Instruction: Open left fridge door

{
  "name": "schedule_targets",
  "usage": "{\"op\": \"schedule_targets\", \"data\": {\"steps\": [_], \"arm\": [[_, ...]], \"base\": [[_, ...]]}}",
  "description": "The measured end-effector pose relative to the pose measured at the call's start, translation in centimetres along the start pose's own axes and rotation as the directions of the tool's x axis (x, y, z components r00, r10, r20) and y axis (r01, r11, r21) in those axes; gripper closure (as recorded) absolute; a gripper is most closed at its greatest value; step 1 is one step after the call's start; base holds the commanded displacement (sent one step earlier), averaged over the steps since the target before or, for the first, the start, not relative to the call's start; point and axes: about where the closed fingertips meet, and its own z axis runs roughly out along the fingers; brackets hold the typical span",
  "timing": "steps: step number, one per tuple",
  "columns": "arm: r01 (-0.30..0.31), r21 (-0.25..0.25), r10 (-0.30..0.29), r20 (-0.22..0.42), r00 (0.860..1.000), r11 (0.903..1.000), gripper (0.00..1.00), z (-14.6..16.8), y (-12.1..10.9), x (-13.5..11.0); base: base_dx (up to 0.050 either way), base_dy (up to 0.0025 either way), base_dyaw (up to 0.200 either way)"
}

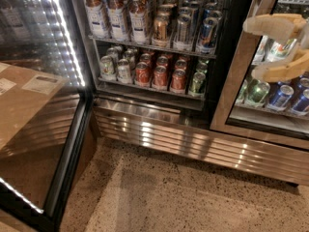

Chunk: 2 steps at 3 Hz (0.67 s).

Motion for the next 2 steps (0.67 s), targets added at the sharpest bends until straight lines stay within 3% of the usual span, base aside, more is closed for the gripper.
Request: {"op": "schedule_targets", "data": {"steps": [2], "arm": [[0.0, -0.001, 0.0, 0.0, 1.0, 1.0, 0.0, 0.05, -0.01, 0.01]], "base": [[0.0, 0.0, 0.0]]}}
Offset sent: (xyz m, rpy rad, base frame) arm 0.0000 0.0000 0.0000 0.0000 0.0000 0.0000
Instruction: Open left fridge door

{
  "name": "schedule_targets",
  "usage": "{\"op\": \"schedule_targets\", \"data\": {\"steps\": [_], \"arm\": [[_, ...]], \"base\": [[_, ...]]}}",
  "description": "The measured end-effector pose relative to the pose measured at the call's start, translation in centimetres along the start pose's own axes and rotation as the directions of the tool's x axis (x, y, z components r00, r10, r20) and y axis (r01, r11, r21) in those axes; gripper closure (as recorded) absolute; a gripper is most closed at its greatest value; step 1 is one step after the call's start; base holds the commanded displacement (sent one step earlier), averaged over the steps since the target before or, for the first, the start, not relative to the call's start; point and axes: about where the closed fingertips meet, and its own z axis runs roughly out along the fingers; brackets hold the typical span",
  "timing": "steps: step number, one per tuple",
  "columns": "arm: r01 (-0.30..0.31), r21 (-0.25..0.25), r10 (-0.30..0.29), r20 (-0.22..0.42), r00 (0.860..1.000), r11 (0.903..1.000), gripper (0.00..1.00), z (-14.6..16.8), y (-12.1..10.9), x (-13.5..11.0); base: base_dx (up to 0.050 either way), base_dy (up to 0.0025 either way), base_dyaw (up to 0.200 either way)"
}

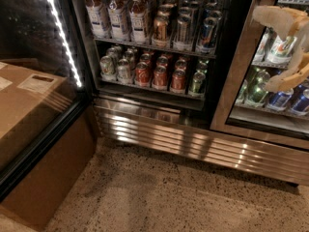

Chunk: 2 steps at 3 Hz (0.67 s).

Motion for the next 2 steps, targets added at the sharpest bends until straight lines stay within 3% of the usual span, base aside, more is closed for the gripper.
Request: {"op": "schedule_targets", "data": {"steps": [2], "arm": [[-0.058, -0.016, 0.057, -0.034, 0.998, 0.9982, 0.0, 1.3, -0.6, 2.7]], "base": [[0.0, 0.0, 0.0]]}}
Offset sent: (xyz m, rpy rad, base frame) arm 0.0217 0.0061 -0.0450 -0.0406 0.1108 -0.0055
